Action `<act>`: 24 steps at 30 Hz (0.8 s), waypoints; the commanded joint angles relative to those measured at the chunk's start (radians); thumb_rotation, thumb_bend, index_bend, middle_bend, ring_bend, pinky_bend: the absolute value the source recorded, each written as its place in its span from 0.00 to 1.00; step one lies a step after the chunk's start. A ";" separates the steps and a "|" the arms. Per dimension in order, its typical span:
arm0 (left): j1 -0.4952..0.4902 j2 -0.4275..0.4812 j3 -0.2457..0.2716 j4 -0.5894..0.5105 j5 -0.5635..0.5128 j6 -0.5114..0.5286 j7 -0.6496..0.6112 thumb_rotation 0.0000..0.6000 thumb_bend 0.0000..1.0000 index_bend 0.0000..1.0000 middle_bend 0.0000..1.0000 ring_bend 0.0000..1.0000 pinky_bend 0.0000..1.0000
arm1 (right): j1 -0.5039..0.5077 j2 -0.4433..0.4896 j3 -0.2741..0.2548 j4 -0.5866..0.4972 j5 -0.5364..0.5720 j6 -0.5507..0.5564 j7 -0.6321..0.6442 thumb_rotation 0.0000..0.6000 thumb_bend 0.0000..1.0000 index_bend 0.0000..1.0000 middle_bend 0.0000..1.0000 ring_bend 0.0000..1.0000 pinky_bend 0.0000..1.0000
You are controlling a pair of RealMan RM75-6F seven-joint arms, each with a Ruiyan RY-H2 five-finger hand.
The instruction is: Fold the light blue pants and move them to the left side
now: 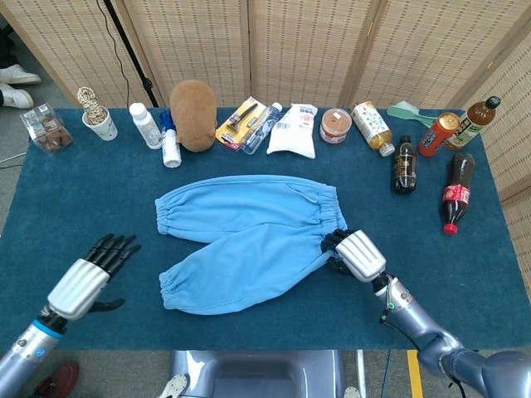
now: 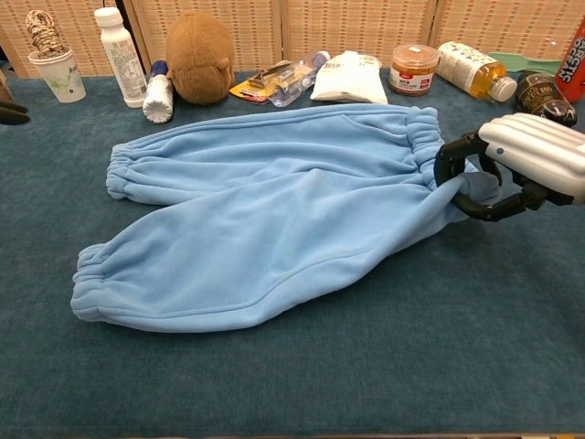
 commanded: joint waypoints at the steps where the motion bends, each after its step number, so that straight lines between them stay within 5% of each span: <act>1: -0.062 -0.087 0.034 0.070 0.073 -0.021 -0.023 1.00 0.00 0.00 0.00 0.00 0.04 | 0.001 0.014 0.006 -0.031 0.022 -0.026 -0.015 1.00 0.88 0.62 0.56 0.46 0.64; 24: -0.124 -0.270 0.059 0.152 0.072 -0.082 0.172 1.00 0.00 0.01 0.00 0.00 0.06 | 0.002 0.048 0.021 -0.110 0.079 -0.085 -0.015 1.00 0.90 0.62 0.56 0.46 0.64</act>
